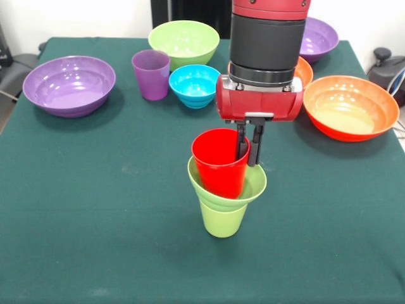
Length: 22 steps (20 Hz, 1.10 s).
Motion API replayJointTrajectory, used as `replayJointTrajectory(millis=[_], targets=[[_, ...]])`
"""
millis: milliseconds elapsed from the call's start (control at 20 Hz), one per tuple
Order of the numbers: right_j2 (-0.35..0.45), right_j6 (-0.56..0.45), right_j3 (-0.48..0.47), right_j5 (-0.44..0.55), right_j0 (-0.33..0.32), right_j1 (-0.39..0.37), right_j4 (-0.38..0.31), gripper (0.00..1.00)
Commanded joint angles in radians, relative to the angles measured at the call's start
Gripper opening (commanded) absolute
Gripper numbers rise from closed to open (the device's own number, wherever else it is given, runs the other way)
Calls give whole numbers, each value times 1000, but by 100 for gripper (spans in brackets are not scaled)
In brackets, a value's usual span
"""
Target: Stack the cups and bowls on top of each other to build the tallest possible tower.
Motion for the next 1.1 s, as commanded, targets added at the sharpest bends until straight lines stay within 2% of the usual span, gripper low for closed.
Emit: replayJointTrajectory(millis=[50,500,900,1100], targets=[[31,7,21,-38,-5,48,-65,0],[44,10,32,-51,-8,57,-60,0],[44,22,5,-85,0,112,-65,0],[39,17,5,-74,3,105,-62,0]])
